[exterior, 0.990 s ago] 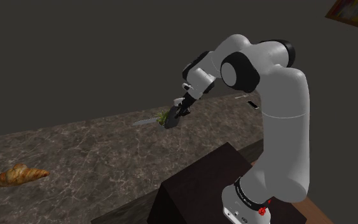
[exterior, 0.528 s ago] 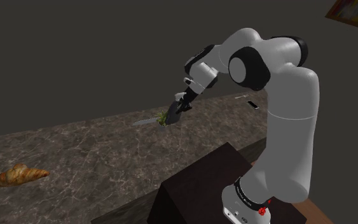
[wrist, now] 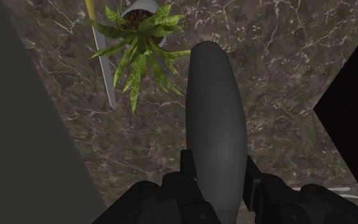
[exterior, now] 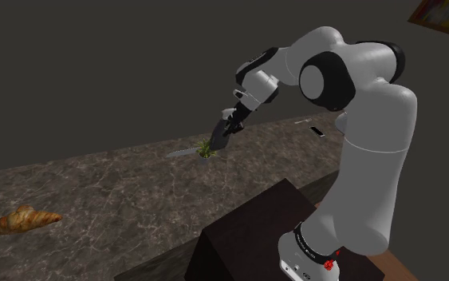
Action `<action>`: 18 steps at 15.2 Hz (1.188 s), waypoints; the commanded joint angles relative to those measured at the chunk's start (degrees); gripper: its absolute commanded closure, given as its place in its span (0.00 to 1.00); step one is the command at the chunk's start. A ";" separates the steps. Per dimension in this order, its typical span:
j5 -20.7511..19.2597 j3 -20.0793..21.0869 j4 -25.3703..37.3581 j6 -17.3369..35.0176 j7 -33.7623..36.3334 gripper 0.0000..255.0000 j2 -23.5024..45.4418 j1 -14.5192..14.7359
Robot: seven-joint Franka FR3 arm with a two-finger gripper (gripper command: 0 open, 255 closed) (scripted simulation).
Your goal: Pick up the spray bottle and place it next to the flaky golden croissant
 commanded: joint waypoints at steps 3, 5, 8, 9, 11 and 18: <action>-2.30 -1.22 -0.06 -0.90 2.12 1.00 -2.52 1.02; -3.45 -1.80 0.02 -1.41 3.20 1.00 -3.74 1.49; -5.18 -2.62 0.24 -2.21 4.84 1.00 -5.53 2.16; -5.75 -2.87 0.34 -2.49 5.39 1.00 -6.12 2.37; -6.89 -3.37 0.57 -3.06 6.50 1.00 -7.29 2.79; -10.73 -4.84 1.76 -5.26 10.40 1.00 -11.17 4.07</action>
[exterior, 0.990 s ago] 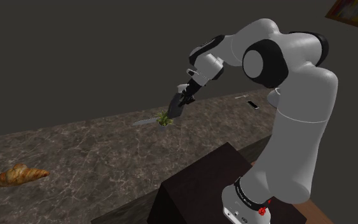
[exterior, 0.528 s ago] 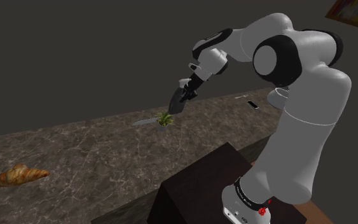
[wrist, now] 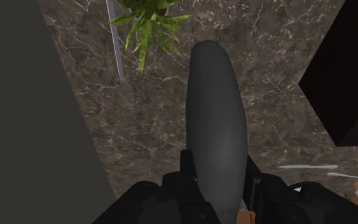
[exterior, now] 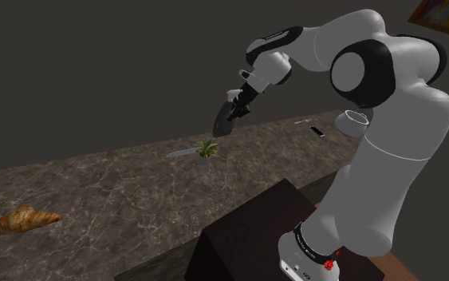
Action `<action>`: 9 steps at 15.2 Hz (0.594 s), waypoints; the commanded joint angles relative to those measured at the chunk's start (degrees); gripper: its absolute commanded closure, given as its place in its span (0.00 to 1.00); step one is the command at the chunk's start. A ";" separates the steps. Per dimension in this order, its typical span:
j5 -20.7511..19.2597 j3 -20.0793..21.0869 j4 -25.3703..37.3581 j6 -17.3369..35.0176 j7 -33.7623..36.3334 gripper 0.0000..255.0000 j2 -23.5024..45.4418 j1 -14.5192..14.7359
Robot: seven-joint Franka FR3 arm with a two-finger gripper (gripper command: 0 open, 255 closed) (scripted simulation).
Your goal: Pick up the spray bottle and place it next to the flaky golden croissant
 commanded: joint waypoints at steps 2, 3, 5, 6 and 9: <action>-1.78 -0.63 0.68 -1.15 1.75 1.00 -1.74 0.48; -2.29 -0.78 0.92 -1.50 2.30 1.00 -2.25 0.63; -3.28 -1.07 1.46 -2.24 3.40 1.00 -3.24 0.90; -3.77 -1.20 1.75 -2.62 3.94 1.00 -3.72 1.03; -4.92 -0.99 1.13 -1.96 6.16 1.00 -5.63 2.49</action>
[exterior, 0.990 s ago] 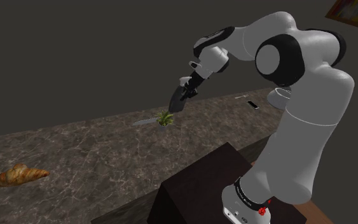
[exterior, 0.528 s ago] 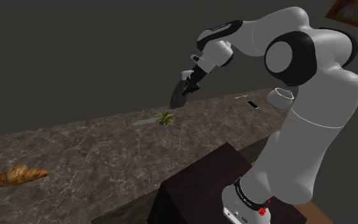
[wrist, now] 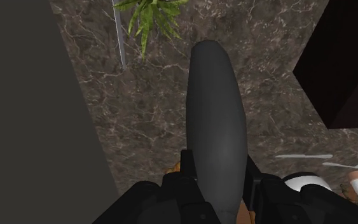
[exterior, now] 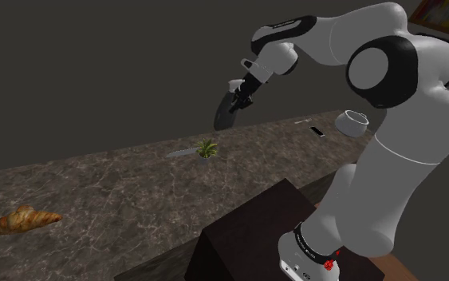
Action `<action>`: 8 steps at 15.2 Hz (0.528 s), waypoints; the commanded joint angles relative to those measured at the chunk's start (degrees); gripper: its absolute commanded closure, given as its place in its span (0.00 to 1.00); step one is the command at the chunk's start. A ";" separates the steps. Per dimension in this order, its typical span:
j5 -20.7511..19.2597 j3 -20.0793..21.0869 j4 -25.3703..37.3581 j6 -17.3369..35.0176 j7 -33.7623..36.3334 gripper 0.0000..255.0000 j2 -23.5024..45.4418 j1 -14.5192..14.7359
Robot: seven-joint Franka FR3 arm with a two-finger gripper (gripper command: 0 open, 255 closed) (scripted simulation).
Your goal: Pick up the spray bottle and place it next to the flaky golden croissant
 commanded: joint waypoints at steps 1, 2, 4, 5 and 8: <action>-0.69 0.59 -1.49 1.75 2.10 1.00 -1.76 1.82; -0.96 1.08 -2.48 3.02 3.40 1.00 -2.74 2.99; -1.39 2.25 -4.23 5.46 6.00 1.00 -4.47 5.09; -1.54 2.89 -5.00 6.63 7.27 1.00 -5.20 6.08; -1.68 4.92 -6.85 9.93 10.99 1.00 -6.89 8.84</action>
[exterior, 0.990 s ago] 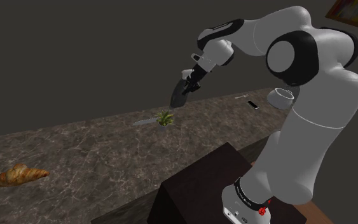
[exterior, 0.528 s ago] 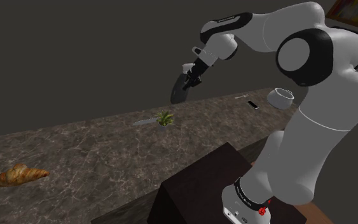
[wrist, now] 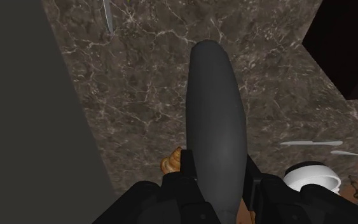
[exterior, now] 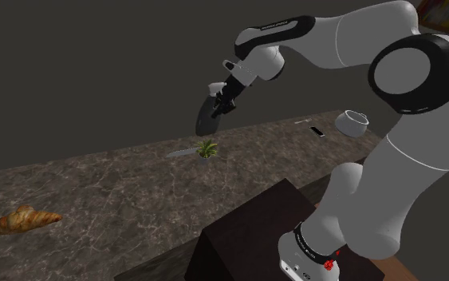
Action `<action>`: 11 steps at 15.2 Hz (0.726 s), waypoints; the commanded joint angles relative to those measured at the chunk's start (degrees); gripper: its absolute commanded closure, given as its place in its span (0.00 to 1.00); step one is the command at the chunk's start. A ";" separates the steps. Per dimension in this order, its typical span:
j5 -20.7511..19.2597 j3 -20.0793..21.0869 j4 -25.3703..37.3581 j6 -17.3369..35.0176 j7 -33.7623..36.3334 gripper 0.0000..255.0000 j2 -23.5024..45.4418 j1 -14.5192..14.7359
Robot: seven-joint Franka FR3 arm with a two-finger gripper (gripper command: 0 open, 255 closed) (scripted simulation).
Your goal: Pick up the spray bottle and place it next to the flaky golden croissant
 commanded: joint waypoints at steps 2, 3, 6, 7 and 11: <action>-0.51 2.07 -1.47 3.01 4.29 1.00 -1.92 2.78; -0.38 2.78 -1.80 3.97 5.45 1.00 -2.15 3.62; 0.22 4.99 -2.34 6.66 8.79 1.00 -2.38 5.98; 0.49 5.71 -2.37 7.49 9.87 1.00 -2.31 6.76; 1.73 8.54 -1.80 10.48 14.05 1.00 -1.35 9.73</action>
